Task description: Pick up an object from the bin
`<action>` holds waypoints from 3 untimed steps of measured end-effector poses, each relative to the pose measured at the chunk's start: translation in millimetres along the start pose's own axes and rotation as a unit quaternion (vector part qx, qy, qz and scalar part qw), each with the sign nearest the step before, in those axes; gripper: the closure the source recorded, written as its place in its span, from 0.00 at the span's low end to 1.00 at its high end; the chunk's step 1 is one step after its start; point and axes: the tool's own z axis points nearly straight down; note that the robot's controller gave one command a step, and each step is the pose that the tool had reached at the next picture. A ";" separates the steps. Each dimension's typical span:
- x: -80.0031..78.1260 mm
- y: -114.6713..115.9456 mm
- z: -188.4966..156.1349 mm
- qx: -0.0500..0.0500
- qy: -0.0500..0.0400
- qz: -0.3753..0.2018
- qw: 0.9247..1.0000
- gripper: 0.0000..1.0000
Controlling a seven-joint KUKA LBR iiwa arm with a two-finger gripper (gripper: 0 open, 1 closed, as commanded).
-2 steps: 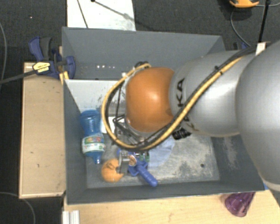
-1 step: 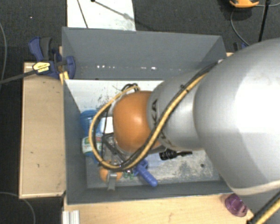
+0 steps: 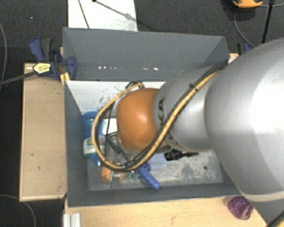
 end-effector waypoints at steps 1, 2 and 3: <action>-2.6 -22.7 0.4 -0.002 -0.002 -0.022 1.000 0.00; -0.2 -27.4 32.0 0.000 0.000 0.042 0.999 0.00; 2.6 1.2 38.1 0.001 -0.001 -0.056 0.998 1.00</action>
Offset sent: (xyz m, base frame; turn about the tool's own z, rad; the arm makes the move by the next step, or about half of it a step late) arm -0.0043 -0.0272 -0.0384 0.0946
